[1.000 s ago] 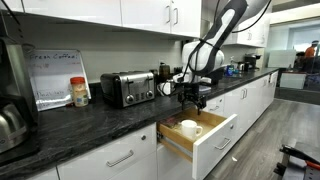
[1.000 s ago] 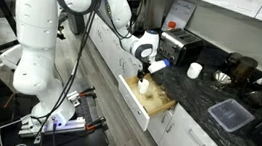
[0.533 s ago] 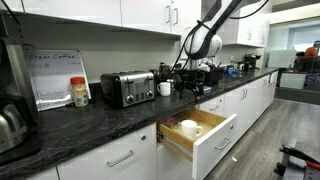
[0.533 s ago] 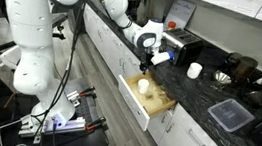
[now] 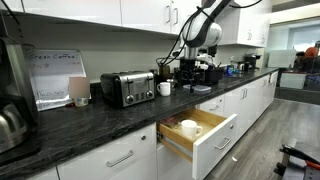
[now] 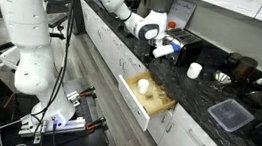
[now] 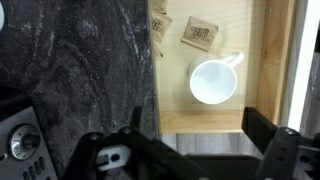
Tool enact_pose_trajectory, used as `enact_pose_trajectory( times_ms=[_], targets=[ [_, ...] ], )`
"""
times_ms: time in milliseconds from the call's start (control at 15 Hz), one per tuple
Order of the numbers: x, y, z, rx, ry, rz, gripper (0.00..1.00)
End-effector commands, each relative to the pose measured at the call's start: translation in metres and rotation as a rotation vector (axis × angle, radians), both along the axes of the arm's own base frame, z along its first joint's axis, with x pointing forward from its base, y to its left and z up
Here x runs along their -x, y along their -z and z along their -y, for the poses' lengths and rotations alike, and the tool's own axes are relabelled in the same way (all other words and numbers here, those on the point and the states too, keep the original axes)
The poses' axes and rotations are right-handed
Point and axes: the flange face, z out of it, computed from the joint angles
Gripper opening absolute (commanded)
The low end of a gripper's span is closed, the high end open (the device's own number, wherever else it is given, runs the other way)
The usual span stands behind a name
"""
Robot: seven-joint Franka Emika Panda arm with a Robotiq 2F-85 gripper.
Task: Open the first drawer from the right and then put a mug from the counter in it
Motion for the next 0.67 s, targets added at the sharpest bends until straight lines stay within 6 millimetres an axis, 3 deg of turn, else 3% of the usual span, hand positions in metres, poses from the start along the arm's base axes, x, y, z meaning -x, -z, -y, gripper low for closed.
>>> enact_pose_trajectory(
  times_ms=[0, 267, 600],
  targets=[
    [-0.003, -0.017, 0.005, 0.015, 0.122, 0.021, 1.00],
    [-0.007, -0.028, 0.001, 0.054, 0.308, 0.049, 1.00],
    [-0.006, -0.023, -0.029, 0.068, 0.483, -0.001, 1.00]
  ],
)
